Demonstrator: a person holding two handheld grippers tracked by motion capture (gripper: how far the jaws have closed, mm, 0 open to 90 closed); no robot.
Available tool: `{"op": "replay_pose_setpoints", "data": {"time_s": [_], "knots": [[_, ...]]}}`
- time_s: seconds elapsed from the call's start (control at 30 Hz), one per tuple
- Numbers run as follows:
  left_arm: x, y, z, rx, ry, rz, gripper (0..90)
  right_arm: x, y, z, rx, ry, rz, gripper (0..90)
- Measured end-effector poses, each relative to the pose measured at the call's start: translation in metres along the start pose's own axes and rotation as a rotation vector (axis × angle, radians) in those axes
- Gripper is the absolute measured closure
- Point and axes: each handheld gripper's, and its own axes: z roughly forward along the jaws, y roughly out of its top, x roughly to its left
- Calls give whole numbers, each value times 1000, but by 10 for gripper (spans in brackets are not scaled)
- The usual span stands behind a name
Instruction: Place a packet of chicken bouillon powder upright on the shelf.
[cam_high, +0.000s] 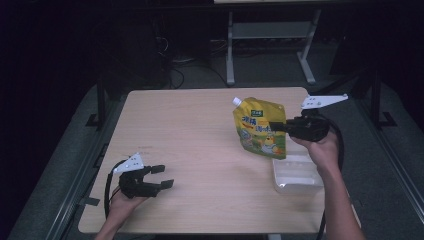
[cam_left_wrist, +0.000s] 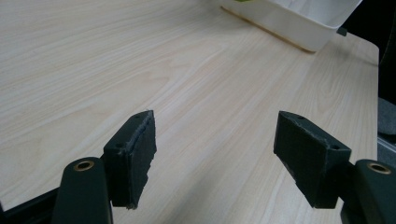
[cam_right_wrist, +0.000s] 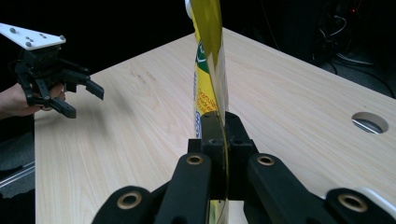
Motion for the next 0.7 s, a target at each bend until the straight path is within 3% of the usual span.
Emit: {"op": "replay_pose_setpoints", "data": {"time_s": [0.33, 0.57, 0.7], "knots": [[-2, -2, 2, 9, -1, 0, 292, -19, -7, -10, 4, -25, 25, 894], [-2, -2, 2, 1, -8, -9, 290, -30, -13, -30, -19, -54, 43, 894], [-2, -2, 3, 5, -9, -8, 291, -33, -11, -40, -6, -75, 40, 894]]}}
